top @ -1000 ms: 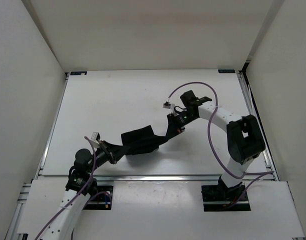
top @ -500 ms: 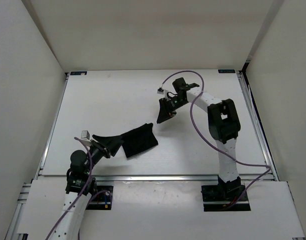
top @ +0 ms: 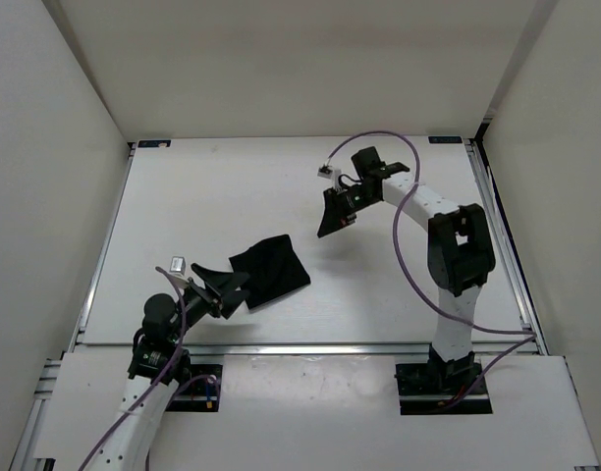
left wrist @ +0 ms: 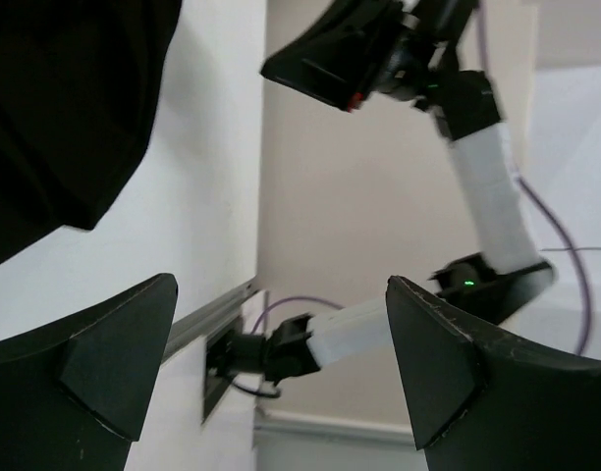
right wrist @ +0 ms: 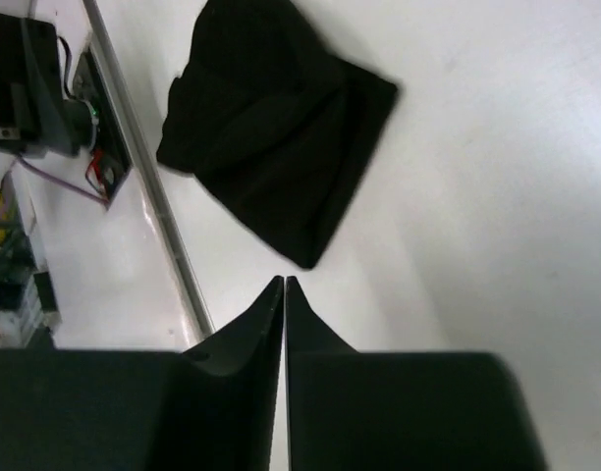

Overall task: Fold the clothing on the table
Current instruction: Fold the skirt

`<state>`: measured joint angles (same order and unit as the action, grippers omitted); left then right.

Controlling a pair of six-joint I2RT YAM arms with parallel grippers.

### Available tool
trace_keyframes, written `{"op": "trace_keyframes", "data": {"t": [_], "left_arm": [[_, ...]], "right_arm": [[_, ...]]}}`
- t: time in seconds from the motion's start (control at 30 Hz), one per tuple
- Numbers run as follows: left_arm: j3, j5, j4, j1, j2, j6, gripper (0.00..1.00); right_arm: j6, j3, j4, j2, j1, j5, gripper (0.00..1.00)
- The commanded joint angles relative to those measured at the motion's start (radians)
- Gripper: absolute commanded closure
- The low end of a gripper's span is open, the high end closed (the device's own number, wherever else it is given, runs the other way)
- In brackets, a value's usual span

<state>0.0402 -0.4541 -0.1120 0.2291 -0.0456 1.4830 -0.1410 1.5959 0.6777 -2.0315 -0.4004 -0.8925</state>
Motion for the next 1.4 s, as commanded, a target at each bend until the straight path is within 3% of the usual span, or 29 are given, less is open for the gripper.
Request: {"op": "trace_keyframes", "data": {"t": [0.0,0.13,0.23,0.47,0.6,0.77,0.97,1.37], "left_arm": [[-0.184,-0.052,-0.106,0.029,-0.016,-0.130,0.01],[-0.090,0.034,-0.283,0.084,-0.022,-0.265,0.01],[0.002,0.126,-0.360,0.093,-0.027,-0.345,0.01],[0.105,0.017,-0.426,-0.098,-0.022,-0.417,0.01],[0.142,-0.028,-0.498,-0.177,-0.014,-0.478,0.01],[0.129,-0.014,-0.540,-0.163,0.001,-0.487,0.01],[0.116,0.003,-0.497,-0.126,0.004,-0.434,0.01],[0.109,-0.055,-0.511,-0.162,0.015,-0.428,0.02]], "right_arm": [[-0.146,-0.079,0.082,0.100,-0.090,0.075,0.99],[-0.229,-0.261,0.002,0.187,-0.231,0.219,1.00],[-0.224,-0.387,-0.157,0.264,-0.366,0.346,1.00],[-0.226,-0.449,-0.317,0.301,-0.535,0.556,1.00],[-0.247,-0.462,-0.394,0.327,-0.566,0.621,1.00],[-0.275,-0.444,-0.471,0.309,-0.588,0.699,1.00],[-0.278,-0.343,-0.458,0.222,-0.583,0.707,1.00],[-0.230,-0.173,-0.487,0.062,-0.546,0.685,1.00]]}}
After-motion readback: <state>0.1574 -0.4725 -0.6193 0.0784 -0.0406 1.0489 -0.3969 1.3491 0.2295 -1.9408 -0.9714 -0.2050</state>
